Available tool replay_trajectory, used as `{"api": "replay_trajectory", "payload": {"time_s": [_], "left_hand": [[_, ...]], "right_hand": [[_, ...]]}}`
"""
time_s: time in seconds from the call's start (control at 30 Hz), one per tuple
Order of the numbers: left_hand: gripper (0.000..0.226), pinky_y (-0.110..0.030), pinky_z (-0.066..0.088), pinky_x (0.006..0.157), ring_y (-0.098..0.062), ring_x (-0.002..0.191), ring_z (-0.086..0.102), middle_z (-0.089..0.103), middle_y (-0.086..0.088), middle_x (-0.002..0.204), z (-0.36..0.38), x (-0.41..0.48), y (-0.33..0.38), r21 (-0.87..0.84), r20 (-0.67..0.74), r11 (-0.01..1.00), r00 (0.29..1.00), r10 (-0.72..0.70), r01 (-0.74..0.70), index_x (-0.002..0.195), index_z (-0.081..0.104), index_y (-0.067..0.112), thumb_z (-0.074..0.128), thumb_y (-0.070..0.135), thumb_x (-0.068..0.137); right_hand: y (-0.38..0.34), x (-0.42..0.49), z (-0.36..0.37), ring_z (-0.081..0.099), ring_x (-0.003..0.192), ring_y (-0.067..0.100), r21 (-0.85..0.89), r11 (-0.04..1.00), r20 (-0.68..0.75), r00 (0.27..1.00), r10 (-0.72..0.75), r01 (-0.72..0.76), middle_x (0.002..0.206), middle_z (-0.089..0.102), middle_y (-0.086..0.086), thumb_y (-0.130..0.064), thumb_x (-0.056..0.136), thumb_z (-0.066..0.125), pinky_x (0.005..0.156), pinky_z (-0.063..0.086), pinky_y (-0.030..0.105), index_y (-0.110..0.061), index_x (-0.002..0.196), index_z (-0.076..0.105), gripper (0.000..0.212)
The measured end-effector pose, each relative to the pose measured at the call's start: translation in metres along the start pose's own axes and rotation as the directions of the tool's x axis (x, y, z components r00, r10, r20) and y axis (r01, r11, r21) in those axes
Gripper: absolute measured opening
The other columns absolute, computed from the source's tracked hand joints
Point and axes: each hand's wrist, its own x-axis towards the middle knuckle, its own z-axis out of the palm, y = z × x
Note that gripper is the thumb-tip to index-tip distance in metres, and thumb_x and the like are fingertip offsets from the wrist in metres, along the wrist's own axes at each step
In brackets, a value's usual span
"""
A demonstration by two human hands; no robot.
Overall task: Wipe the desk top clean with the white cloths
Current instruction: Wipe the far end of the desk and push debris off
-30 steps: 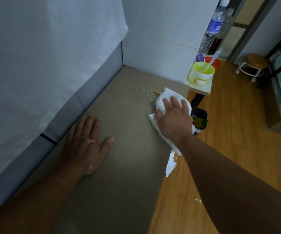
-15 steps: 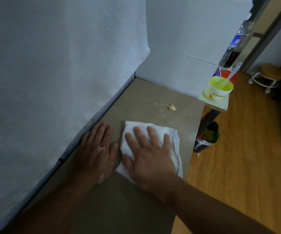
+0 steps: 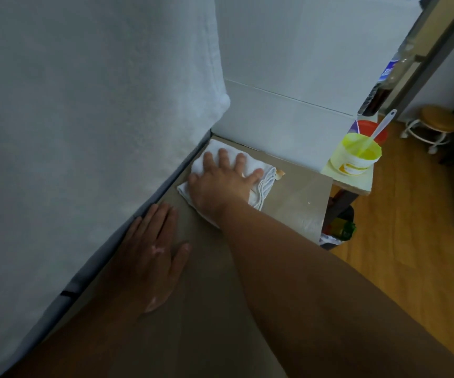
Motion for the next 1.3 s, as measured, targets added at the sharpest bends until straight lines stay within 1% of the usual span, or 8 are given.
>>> {"api": "replay_trajectory", "payload": {"time_s": [0.37,0.53,0.63,0.77,0.9,1.1,1.2,1.3], "left_hand": [[0.075,-0.051,0.033,0.118,-0.036,0.148,0.04,0.044,-0.018,0.159,-0.002,0.0,0.0,-0.003,0.059,0.999,0.998,-0.038,0.038,0.153,0.044,0.003,0.029,0.054,0.099],[0.084,-0.048,0.024,0.123,-0.033,0.154,0.03,0.034,-0.015,0.165,-0.004,0.002,0.001,-0.007,0.127,0.998,0.99,-0.059,0.06,0.157,0.036,0.005,0.019,0.06,0.096],[0.089,-0.045,0.017,0.126,-0.03,0.157,0.022,0.029,-0.012,0.168,-0.007,0.003,0.003,-0.033,0.148,0.995,0.985,-0.086,0.091,0.159,0.032,0.008,0.013,0.064,0.093],[0.07,-0.058,0.042,0.111,-0.045,0.133,0.049,0.056,-0.024,0.141,-0.013,0.002,0.007,-0.025,0.038,0.999,0.999,-0.034,0.035,0.138,0.057,0.0,0.033,0.051,0.098],[0.058,-0.054,0.048,0.098,-0.041,0.117,0.054,0.059,-0.016,0.133,-0.015,-0.007,0.01,0.015,0.018,0.997,0.996,-0.082,0.082,0.134,0.061,0.012,0.034,0.049,0.099],[0.078,-0.056,0.033,0.119,-0.042,0.144,0.038,0.045,-0.02,0.157,-0.011,-0.048,0.02,-0.06,0.17,0.971,0.96,-0.221,0.234,0.149,0.053,0.02,0.015,0.064,0.098],[0.078,-0.057,0.032,0.12,-0.043,0.146,0.037,0.043,-0.019,0.159,-0.02,-0.083,0.029,-0.097,0.218,0.953,0.941,-0.259,0.285,0.149,0.053,0.023,0.014,0.065,0.097],[0.09,-0.054,0.025,0.124,-0.04,0.151,0.03,0.039,-0.018,0.162,-0.035,-0.12,0.042,-0.165,0.275,0.925,0.917,-0.29,0.342,0.15,0.052,0.021,0.004,0.074,0.095]], "right_hand": [[0.089,-0.023,-0.024,0.006,0.154,0.043,-0.026,0.963,-0.029,0.963,0.267,-0.268,0.169,0.014,0.004,-0.057,0.105,0.023,0.11,0.006,0.08,-0.025,0.161,0.019,0.064],[0.143,-0.052,-0.017,0.011,0.153,0.039,0.056,0.96,-0.12,0.953,0.28,-0.275,0.166,0.018,0.006,-0.059,0.102,0.025,0.11,0.028,0.074,-0.029,0.158,0.024,0.063],[0.155,-0.05,-0.004,0.011,0.154,0.042,0.018,0.967,-0.125,0.959,0.255,-0.255,0.168,0.019,0.009,-0.065,0.092,0.004,0.109,0.029,0.07,-0.026,0.157,0.031,0.081],[0.152,-0.07,0.011,0.017,0.152,0.044,-0.001,0.974,-0.128,0.966,0.226,-0.228,0.165,0.023,0.012,-0.059,0.091,0.006,0.11,0.029,0.066,-0.023,0.154,0.034,0.078],[0.134,-0.127,0.026,0.017,0.152,0.045,-0.06,0.985,-0.056,0.986,0.157,-0.161,0.169,0.021,0.006,-0.062,0.091,0.0,0.104,0.033,0.063,-0.026,0.154,0.036,0.081],[0.1,-0.238,0.009,0.023,0.15,0.04,-0.011,1.0,-0.087,0.996,-0.021,0.021,0.162,0.028,0.01,-0.049,0.102,0.037,0.114,0.033,0.061,-0.026,0.146,0.047,0.05],[0.081,-0.288,0.002,0.039,0.126,0.035,0.062,0.996,-0.234,0.971,-0.05,0.066,0.138,0.04,0.009,-0.047,0.08,0.076,0.086,0.06,0.057,-0.021,0.127,0.049,0.061],[0.068,-0.331,0.006,0.041,0.136,0.04,0.081,0.996,-0.064,0.998,-0.024,0.029,0.155,0.039,0.008,-0.061,0.088,0.06,0.094,0.059,0.05,-0.028,0.145,0.042,0.069]]}}
